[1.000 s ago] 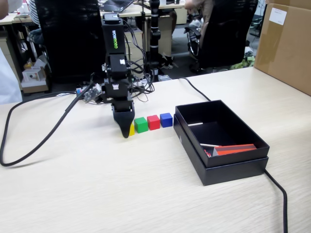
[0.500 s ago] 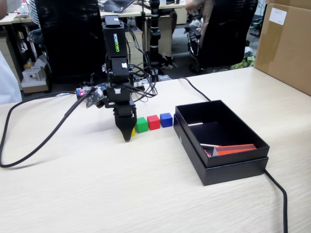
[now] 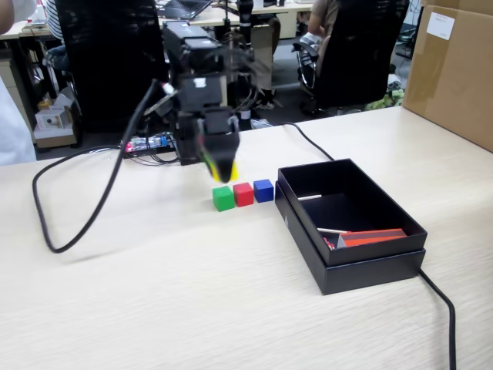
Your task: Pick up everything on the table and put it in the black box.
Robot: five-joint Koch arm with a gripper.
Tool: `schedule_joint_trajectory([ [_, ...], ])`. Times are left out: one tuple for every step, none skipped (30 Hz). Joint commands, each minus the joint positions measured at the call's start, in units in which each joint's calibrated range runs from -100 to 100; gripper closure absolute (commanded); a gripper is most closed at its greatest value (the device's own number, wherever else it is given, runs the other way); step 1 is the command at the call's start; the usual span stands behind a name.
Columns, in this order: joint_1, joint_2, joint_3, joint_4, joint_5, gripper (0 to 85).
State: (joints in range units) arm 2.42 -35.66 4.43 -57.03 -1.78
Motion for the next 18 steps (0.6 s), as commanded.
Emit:
schedule_joint_trajectory([
  [3.76, 3.82, 14.07, -0.12, 0.29, 76.3],
  [4.98, 6.35, 17.88, -0.12, 0.29, 76.3],
  [6.25, 8.99, 21.14, -0.12, 0.29, 76.3],
  [7.28, 11.97, 23.95, -0.21, 0.29, 76.3],
  [9.13, 17.82, 28.30, -0.30, 0.29, 76.3],
  [9.96, 20.46, 29.84, -0.30, 0.29, 76.3],
  [10.79, 24.13, 31.47, -0.30, 0.49, 76.3],
  [11.48, 27.46, 32.65, -0.30, 0.73, 76.2],
  [12.06, 31.02, 33.65, -0.30, 1.07, 76.1],
  [12.65, 34.69, 34.83, -0.30, 1.37, 76.1],
  [12.94, 36.98, 35.37, -0.30, 1.47, 76.1],
  [13.43, 41.46, 36.82, -0.30, 1.61, 75.8],
  [13.72, 44.79, 38.09, -0.30, 2.00, 75.9],
  [13.97, 47.77, 39.09, -0.30, 2.20, 75.9],
  [14.16, 49.49, 39.63, -0.30, 2.34, 75.9],
  [14.36, 51.79, 40.72, -0.99, 2.64, 75.8],
  [14.51, 53.97, 42.26, -2.02, 2.88, 75.8],
  [14.65, 55.92, 43.90, -3.23, 3.17, 75.8],
])
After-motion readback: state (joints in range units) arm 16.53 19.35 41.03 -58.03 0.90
